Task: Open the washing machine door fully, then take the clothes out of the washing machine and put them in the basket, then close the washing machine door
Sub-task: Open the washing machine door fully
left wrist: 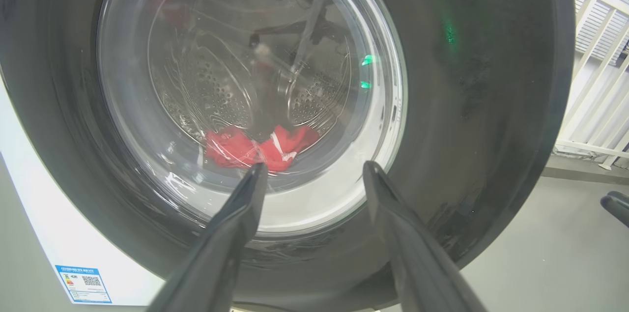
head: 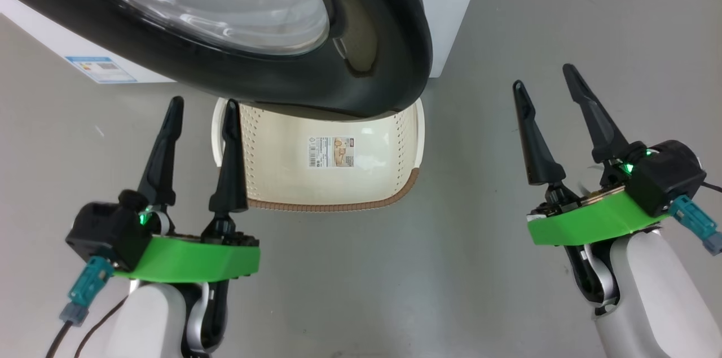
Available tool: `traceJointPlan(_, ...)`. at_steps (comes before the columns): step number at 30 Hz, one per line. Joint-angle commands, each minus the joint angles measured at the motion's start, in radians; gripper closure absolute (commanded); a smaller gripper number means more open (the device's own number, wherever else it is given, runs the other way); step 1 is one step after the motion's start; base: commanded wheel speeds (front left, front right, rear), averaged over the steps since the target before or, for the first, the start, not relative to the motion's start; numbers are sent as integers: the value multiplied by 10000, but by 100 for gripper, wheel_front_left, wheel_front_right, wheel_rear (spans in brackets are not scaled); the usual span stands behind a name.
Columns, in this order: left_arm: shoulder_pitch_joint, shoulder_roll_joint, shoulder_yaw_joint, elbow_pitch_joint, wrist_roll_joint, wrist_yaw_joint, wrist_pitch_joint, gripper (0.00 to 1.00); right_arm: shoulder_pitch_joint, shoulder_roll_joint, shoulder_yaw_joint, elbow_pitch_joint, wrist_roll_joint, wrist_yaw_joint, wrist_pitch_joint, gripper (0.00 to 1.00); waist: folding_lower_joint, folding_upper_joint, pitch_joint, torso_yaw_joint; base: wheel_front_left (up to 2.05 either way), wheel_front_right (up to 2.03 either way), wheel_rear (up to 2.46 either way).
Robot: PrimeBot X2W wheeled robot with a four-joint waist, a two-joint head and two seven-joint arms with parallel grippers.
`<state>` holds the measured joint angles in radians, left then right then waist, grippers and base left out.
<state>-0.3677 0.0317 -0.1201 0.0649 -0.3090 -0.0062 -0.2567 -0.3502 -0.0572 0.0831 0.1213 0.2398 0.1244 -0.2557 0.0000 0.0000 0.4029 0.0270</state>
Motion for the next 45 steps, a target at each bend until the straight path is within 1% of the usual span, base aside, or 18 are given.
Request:
traceJointPlan(1, 118, 185, 265, -239, 9, 57, -51, 0, -87, 70, 268, -173, 175, 63, -60, 100, 0, 0, 5, 12, 0, 0, 0)
traceJointPlan(2, 122, 185, 257, -235, 2, 59, -51, 0, -172, 70, 278, -129, 380, 63, -61, 100, 0, 0, 11, 21, 0, 0, 0)
traceJointPlan(4, 131, 185, 225, -228, -20, 61, -51, 0, -354, 70, 386, -14, 1177, 63, -61, 100, 0, 0, 14, 44, 0, 0, 0)
traceJointPlan(10, 116, 185, 87, -163, -53, 53, -51, 0, -1026, 70, 1002, 440, 4927, 63, -61, 100, 0, 0, 48, 134, 0, 0, 0)
traceJointPlan(13, 97, 185, 52, -155, -71, 55, -51, 0, -1477, 70, 1449, 571, 6496, 63, -61, 100, 0, 0, 116, 169, 0, 0, 0)
traceJointPlan(15, 82, 185, 56, -141, -83, 48, -51, 0, -1833, 70, 1745, 690, 7375, 63, 46, 100, 0, 0, 170, 184, 0, 0, 0)
traceJointPlan(17, 65, 185, 49, -135, -93, 53, -51, 0, -2200, 70, 1908, 739, 8371, 63, 421, 100, 0, 0, 224, 203, 0, 0, 0)
traceJointPlan(18, 65, 185, 49, -135, -93, 53, -51, 0, -2200, 70, 1908, 739, 8371, 63, 421, 100, 0, 0, 224, 203, 0, 0, 0)
traceJointPlan(21, 43, 185, 39, -113, -127, 77, -51, 0, -2765, 70, 1871, 713, 9961, 63, 1309, 100, 0, 0, 307, 222, 0, 0, 0)
traceJointPlan(26, -10, 185, 30, 32, -160, 70, -51, 0, -3676, -157, 1428, 1025, 12026, 63, 3092, 100, 0, 0, 419, 279, 0, 0, 0)
traceJointPlan(32, -55, 185, 15, 134, -208, 71, -51, 0, -4375, -483, 1223, 1568, 13601, 63, 5014, 100, 0, 0, 531, 391, 0, 0, 0)
traceJointPlan(37, -96, 185, 7, 155, -204, 70, -51, 0, -4729, -650, 1344, 1855, 14383, 63, 6258, 100, 0, 0, 619, 450, 0, 0, 0)
traceJointPlan(42, -182, 185, -17, 186, -205, 61, -51, 0, -5126, -733, 1441, 2089, 14952, 63, 7142, 100, 0, 0, 699, 508, 0, 0, 0)
traceJointPlan(45, -233, 185, -50, 239, -239, 60, -51, 0, -5317, -818, 1524, 2134, 15087, 63, 7526, 100, 0, 0, 739, 553, 0, 0, 0)
